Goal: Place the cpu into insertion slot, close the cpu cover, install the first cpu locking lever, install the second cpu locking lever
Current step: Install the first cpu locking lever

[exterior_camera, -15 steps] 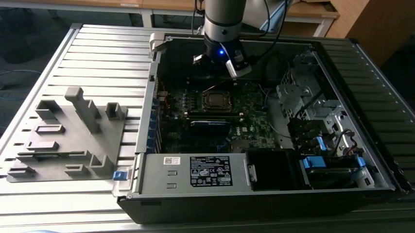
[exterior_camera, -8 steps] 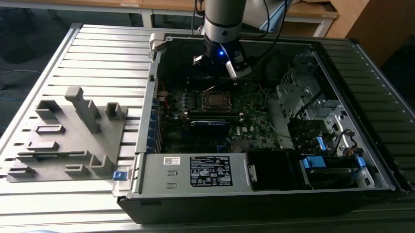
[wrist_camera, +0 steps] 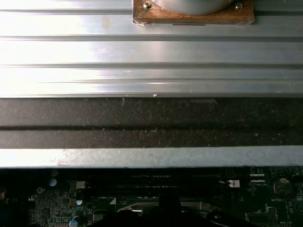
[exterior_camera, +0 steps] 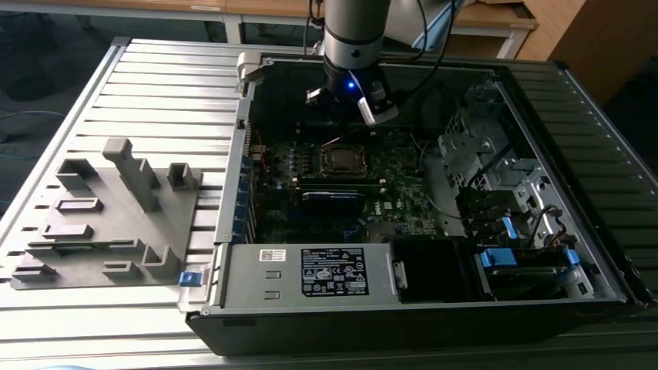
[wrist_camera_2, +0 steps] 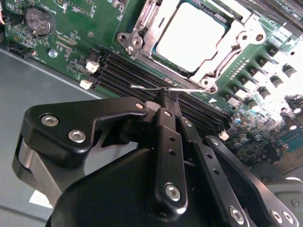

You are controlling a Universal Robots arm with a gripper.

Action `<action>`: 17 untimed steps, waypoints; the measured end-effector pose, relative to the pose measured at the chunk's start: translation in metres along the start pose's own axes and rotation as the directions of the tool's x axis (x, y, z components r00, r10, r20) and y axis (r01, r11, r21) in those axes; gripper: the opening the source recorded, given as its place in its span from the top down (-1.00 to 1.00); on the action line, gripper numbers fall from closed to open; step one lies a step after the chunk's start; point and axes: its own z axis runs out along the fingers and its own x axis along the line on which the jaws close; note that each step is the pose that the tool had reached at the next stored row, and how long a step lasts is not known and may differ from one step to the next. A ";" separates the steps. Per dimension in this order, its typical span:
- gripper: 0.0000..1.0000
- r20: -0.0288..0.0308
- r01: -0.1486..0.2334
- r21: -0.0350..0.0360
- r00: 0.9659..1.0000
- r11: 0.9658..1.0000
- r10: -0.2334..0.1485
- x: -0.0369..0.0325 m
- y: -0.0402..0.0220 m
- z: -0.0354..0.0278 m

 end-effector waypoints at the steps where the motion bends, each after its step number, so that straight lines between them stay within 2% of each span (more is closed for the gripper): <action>1: 0.79 0.001 0.000 0.000 1.000 1.000 0.000 0.0000 0.0000 0.0002; 3: 0.79 0.003 0.001 0.000 1.000 1.000 -0.001 0.0000 -0.0001 0.0007; 6: 0.79 0.010 0.002 0.000 1.000 1.000 -0.002 0.0001 -0.0004 0.0021; 13: 0.79 0.012 0.002 -0.001 1.000 1.000 -0.002 0.0001 -0.0006 0.0032; 17: 0.79 0.022 0.004 -0.001 1.000 1.000 -0.004 0.0003 -0.0013 0.0067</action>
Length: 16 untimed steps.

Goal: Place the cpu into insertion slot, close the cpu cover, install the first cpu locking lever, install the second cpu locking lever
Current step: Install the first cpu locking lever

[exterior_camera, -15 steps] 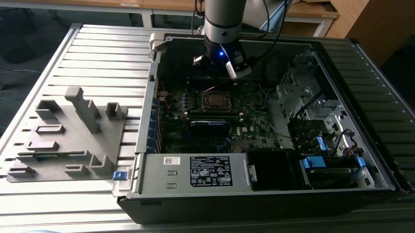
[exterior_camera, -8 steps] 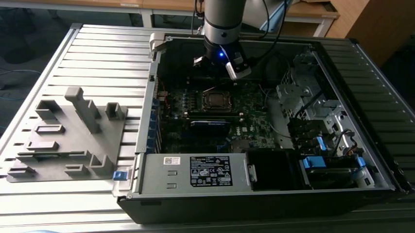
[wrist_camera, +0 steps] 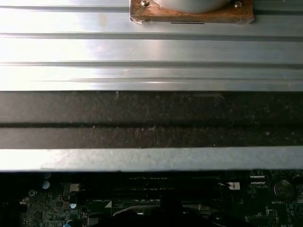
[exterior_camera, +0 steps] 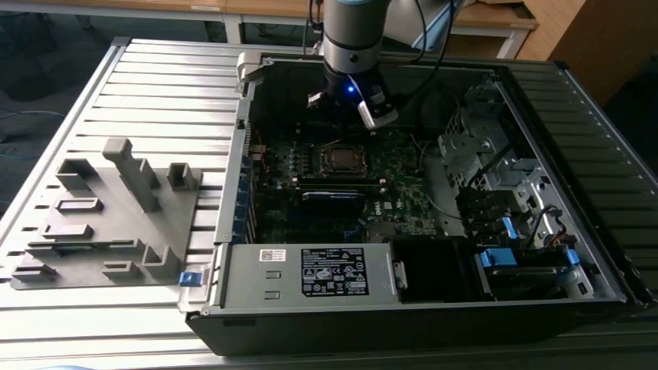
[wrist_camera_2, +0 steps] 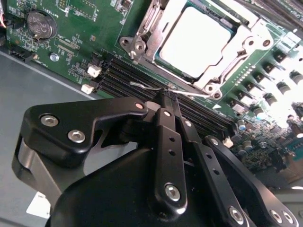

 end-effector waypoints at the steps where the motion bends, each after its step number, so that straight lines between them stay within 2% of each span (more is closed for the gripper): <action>1: 0.79 0.001 0.000 0.000 1.000 1.000 0.000 0.0000 -0.0001 0.0006; 9: 0.79 0.006 0.001 0.000 1.000 1.000 -0.001 0.0004 -0.0014 0.0060; 16: 0.79 0.007 0.000 0.002 1.000 1.000 0.000 0.0004 -0.0017 0.0077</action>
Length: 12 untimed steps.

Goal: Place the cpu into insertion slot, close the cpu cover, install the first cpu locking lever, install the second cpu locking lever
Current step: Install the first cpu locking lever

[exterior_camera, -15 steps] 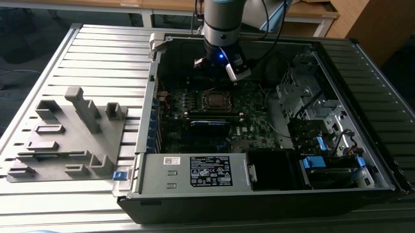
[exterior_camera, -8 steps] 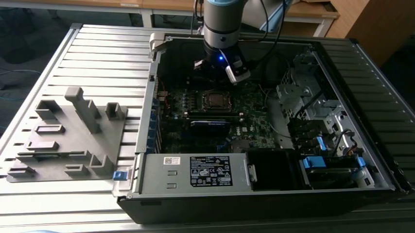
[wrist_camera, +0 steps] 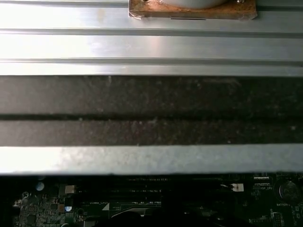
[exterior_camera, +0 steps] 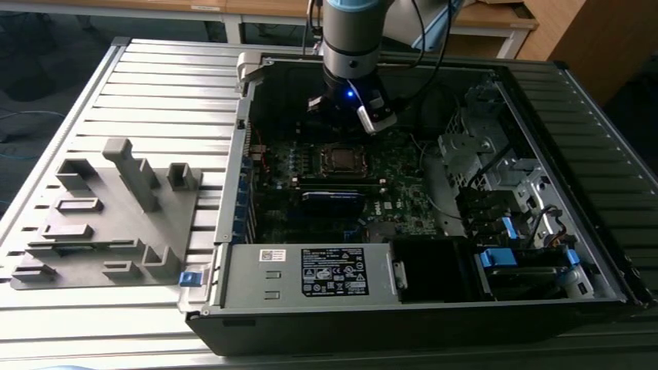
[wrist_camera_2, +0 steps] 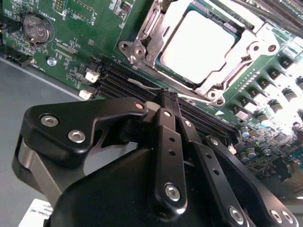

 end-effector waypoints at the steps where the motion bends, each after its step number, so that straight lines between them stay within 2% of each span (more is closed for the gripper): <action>1: 0.79 0.001 -0.004 0.001 1.000 1.000 0.004 -0.0001 0.0000 0.0002; 7: 0.79 0.003 -0.016 0.002 1.000 1.000 0.016 -0.0009 0.0005 0.0008; 10: 0.79 0.010 -0.053 0.005 0.999 0.999 0.053 -0.0010 0.0004 0.0015; 12: 0.79 0.016 -0.085 0.007 0.996 0.996 0.085 -0.0009 0.0003 0.0020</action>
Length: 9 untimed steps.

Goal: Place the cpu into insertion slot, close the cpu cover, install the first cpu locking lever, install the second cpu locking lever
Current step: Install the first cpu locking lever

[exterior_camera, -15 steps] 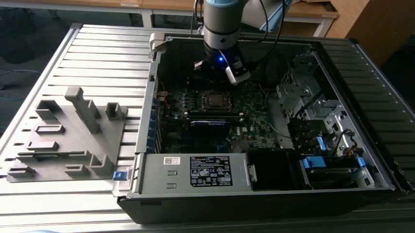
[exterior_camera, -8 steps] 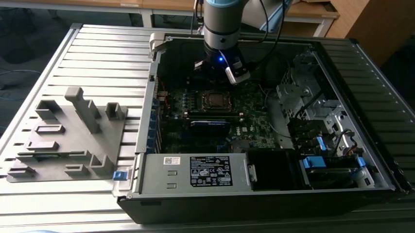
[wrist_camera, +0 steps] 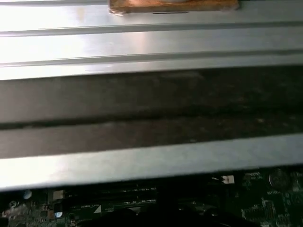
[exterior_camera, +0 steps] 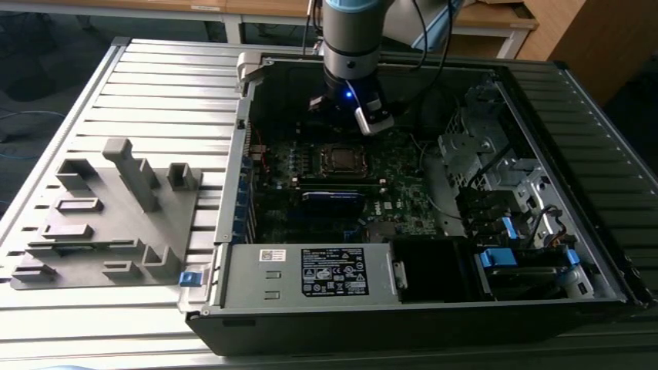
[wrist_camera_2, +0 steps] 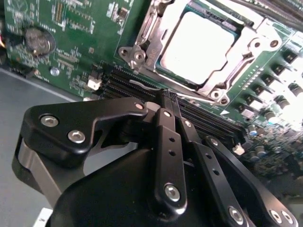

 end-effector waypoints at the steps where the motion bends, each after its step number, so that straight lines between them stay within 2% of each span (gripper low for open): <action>1: 0.79 0.003 -0.016 0.001 1.000 1.000 0.016 0.0000 0.0000 0.0002; 2: 0.79 0.005 -0.029 0.002 1.000 1.000 0.029 0.0000 -0.0001 0.0002; 6: 0.79 0.006 -0.032 0.002 0.999 0.999 0.032 0.0000 -0.0001 0.0003; 9: 0.79 0.011 -0.060 0.004 0.998 0.998 0.060 0.0000 -0.0001 0.0006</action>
